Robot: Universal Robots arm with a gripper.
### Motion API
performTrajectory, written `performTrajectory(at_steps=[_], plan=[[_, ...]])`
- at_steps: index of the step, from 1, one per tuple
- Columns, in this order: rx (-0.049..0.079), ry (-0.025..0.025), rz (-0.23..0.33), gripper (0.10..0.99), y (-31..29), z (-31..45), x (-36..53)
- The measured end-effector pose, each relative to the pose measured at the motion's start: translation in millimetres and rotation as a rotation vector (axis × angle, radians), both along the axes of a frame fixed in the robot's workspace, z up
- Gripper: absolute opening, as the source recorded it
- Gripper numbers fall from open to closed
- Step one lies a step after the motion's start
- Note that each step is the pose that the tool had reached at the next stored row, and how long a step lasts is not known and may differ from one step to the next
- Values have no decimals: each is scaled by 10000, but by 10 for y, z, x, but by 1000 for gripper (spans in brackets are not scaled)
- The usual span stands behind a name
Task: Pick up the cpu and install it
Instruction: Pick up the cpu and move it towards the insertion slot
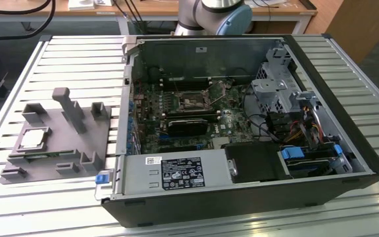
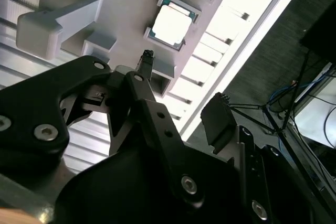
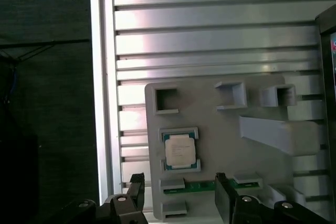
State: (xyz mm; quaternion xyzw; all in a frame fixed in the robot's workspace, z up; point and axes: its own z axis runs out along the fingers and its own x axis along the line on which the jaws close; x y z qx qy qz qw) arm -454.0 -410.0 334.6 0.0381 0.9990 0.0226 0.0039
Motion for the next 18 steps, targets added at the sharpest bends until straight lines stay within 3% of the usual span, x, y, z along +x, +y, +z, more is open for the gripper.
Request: performTrajectory(at_steps=[18], plan=[[0, 0, 0, 643, -1, -102, 0]])
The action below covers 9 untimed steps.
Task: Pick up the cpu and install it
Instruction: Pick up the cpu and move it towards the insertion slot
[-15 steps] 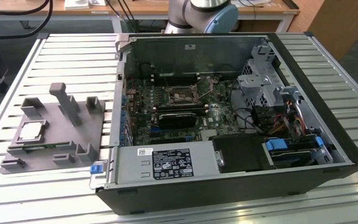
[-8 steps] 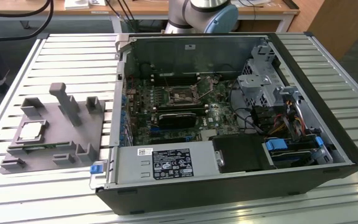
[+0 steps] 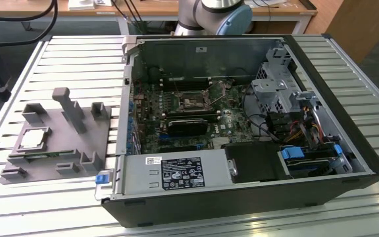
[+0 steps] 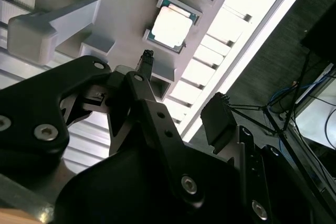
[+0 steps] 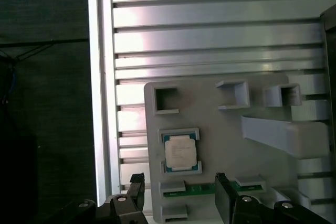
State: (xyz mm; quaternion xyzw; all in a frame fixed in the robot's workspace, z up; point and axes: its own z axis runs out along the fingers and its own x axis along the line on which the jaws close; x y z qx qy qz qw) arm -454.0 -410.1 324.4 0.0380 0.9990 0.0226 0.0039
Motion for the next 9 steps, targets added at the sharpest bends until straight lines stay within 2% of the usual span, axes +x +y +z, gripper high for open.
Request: performTrajectory(at_steps=[9], plan=[[0, -1, 0, 643, 0, -48, 0]])
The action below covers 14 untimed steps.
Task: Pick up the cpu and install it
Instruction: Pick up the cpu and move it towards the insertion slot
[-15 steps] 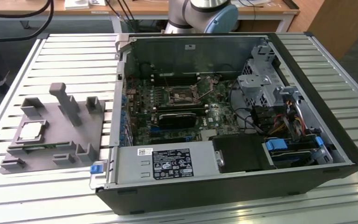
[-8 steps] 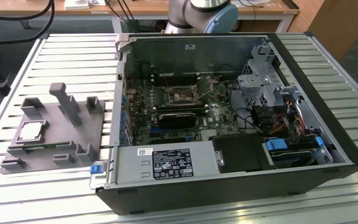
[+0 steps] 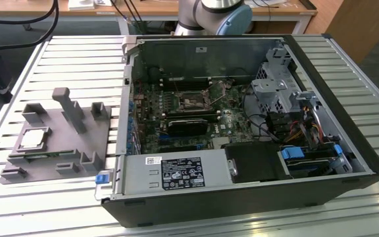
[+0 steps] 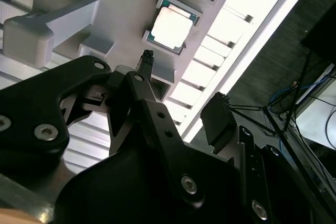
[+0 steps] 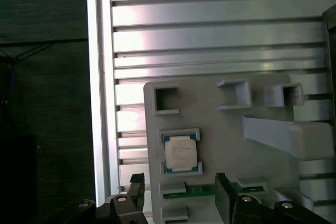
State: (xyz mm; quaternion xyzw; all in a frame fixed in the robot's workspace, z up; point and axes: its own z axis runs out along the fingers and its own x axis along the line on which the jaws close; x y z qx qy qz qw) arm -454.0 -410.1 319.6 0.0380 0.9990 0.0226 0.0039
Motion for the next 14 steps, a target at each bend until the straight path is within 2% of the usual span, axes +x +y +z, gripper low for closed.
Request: performTrajectory(at_steps=[14], plan=[[0, 0, 0, 643, 0, -103, 0]])
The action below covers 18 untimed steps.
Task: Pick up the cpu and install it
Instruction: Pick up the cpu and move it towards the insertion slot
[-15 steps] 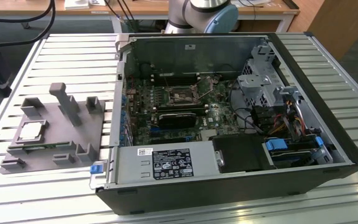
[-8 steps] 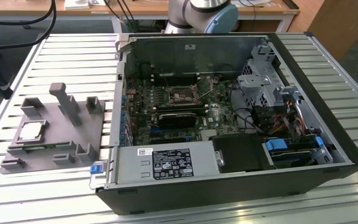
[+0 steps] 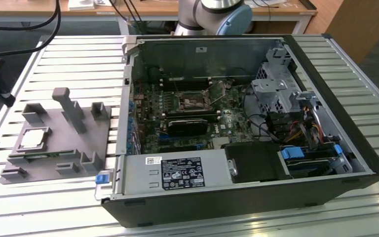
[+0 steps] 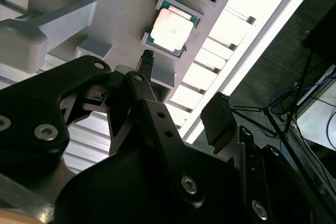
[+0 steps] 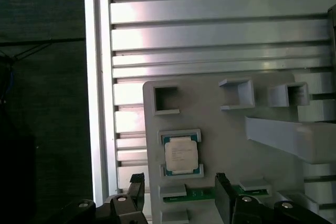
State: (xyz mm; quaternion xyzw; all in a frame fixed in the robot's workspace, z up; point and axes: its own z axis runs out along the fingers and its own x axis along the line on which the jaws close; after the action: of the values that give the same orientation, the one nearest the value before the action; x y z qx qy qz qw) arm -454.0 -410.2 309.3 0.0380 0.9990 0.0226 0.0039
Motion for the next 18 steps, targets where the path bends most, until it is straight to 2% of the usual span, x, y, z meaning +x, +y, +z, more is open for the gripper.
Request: performTrajectory(at_steps=[8, 18], plan=[[0, 1, -1, 643, -1, -61, 0], [63, 1, 95, 643, -84, -226, 3]])
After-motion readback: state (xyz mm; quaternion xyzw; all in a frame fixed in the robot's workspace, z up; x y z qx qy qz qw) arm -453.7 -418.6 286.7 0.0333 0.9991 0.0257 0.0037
